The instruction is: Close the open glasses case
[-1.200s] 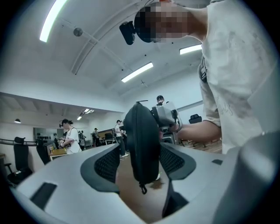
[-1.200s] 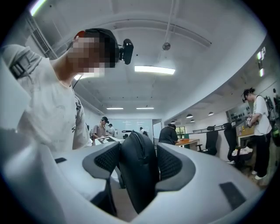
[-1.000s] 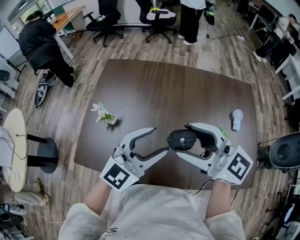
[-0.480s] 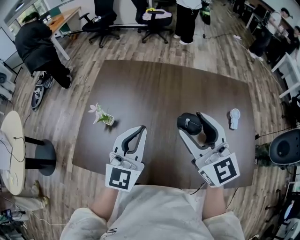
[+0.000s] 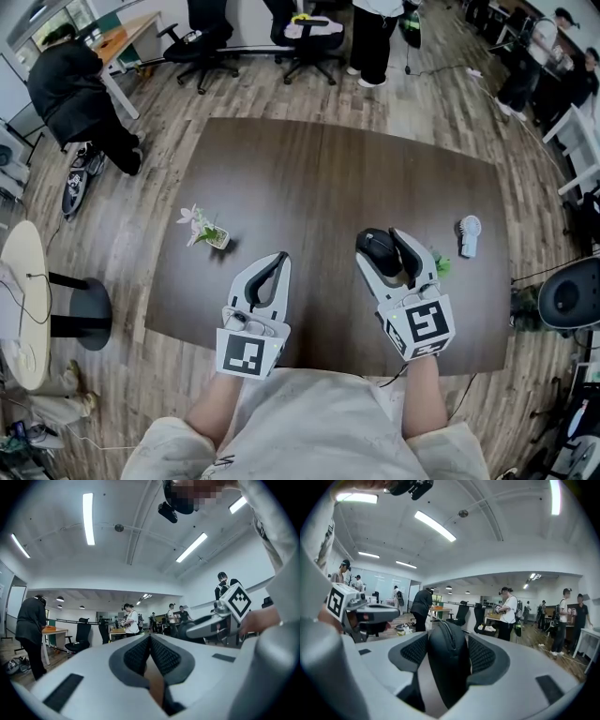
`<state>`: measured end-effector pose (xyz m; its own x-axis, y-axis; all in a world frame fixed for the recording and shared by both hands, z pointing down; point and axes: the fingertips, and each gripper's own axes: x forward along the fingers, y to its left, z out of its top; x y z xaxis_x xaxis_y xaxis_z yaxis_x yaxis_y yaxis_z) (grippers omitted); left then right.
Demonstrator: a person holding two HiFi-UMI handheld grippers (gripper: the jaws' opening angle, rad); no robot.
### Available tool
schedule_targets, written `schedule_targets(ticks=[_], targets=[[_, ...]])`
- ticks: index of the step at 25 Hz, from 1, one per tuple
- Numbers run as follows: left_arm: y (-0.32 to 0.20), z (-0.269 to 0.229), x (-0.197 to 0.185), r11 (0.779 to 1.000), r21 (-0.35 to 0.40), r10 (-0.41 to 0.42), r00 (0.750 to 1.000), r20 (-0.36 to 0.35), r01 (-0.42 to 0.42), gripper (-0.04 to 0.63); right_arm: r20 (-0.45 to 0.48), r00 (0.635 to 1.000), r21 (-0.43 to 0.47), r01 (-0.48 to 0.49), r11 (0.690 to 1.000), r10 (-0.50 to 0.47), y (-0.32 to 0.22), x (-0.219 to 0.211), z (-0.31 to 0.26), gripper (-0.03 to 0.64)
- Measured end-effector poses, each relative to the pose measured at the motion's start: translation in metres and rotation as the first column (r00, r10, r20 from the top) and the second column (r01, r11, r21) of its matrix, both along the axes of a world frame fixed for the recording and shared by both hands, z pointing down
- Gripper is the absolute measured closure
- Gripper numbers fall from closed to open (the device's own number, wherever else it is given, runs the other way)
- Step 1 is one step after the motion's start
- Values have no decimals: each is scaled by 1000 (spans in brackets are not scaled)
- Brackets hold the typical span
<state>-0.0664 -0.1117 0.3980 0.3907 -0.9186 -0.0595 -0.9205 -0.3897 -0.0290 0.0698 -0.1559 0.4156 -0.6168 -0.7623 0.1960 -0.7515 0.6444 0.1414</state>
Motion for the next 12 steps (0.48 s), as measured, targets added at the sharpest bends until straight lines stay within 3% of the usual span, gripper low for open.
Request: schedule_targets(ticks=[5,12], targets=[[3,6,0,1000,-8,6,1000,-11,-6,593,-184,982,-128,-59,990,35,-18,2,82,345],[3,11,-2,1000,-12,-2,1000,-15,1,593,-439,898,-276,-149,949,13,-33,13,195,345]])
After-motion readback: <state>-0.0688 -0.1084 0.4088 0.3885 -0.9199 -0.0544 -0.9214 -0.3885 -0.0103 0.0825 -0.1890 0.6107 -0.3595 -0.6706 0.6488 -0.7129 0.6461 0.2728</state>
